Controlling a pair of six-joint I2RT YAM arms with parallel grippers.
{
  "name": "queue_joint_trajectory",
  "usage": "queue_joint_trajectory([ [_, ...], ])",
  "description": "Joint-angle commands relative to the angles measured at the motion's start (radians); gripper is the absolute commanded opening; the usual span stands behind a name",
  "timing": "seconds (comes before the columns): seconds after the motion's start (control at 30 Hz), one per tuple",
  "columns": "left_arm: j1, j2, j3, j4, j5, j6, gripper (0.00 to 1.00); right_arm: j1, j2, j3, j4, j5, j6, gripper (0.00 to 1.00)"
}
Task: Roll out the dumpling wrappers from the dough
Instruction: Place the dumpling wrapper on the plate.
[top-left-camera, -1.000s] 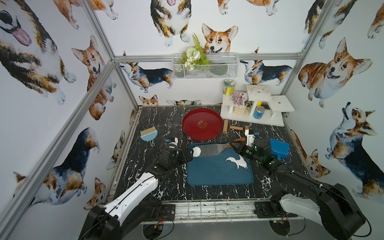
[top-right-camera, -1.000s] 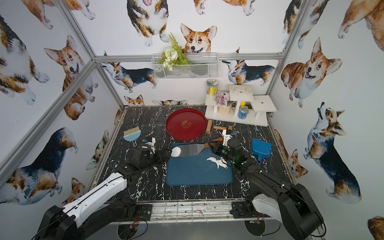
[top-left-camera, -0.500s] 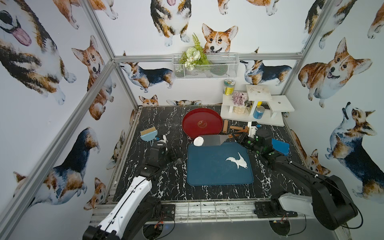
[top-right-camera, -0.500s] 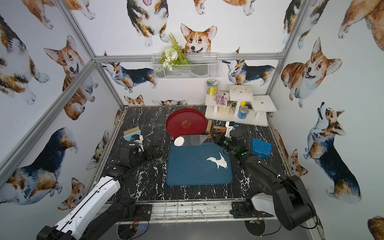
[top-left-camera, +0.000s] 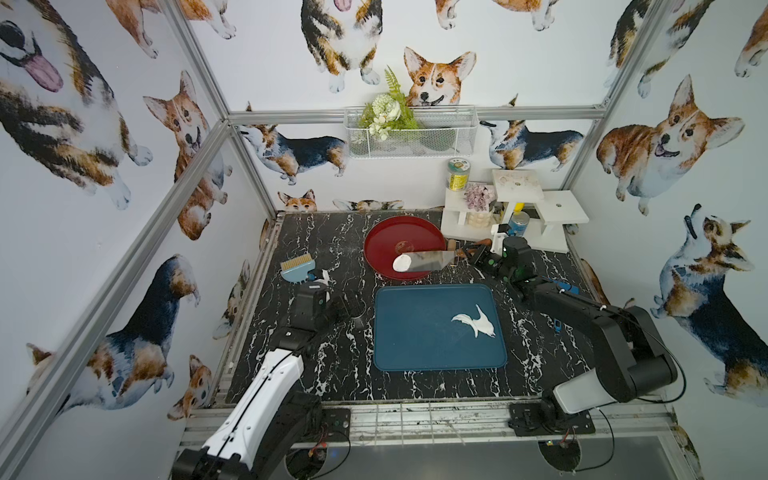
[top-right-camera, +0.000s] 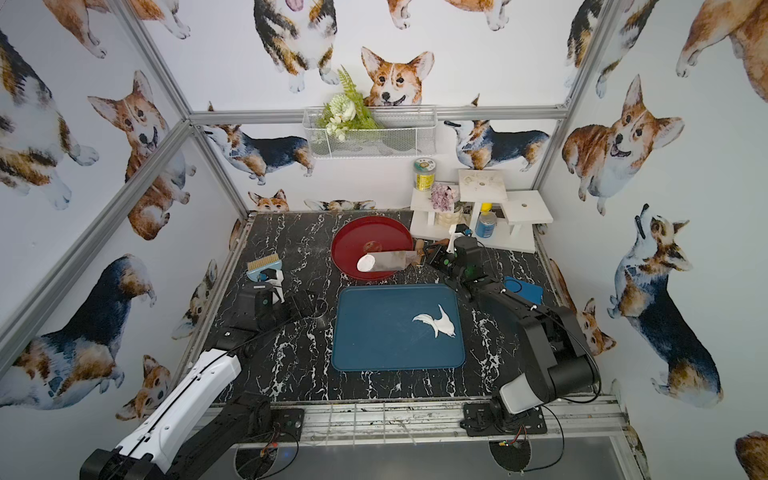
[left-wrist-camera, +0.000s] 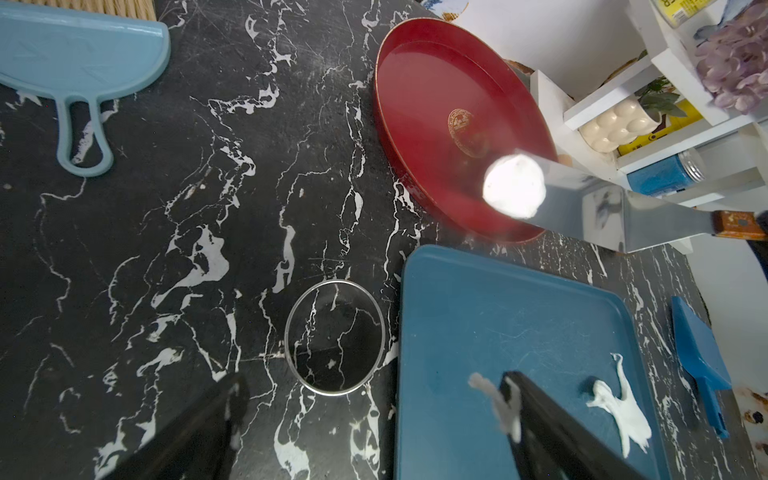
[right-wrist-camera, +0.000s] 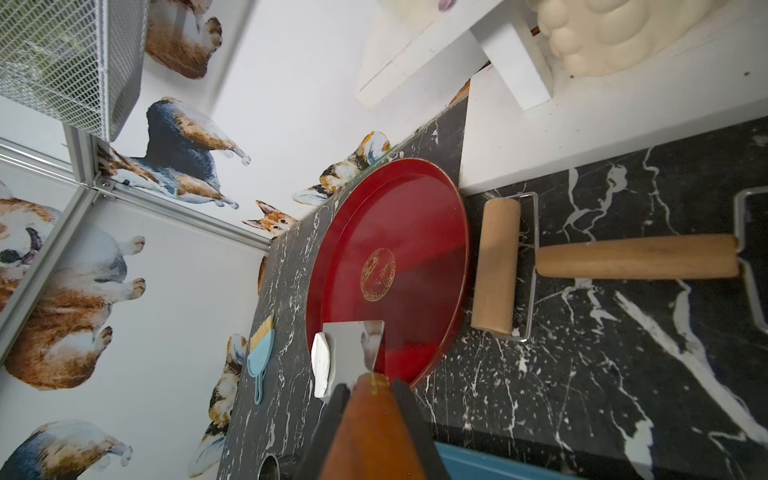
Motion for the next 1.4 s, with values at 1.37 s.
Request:
queue_joint_trajectory([
  [1.37, 0.019, -0.049, -0.102, 0.083, 0.069, -0.037, 1.0, 0.179, 0.287, 0.457, -0.206, 0.39, -0.525, 0.0],
])
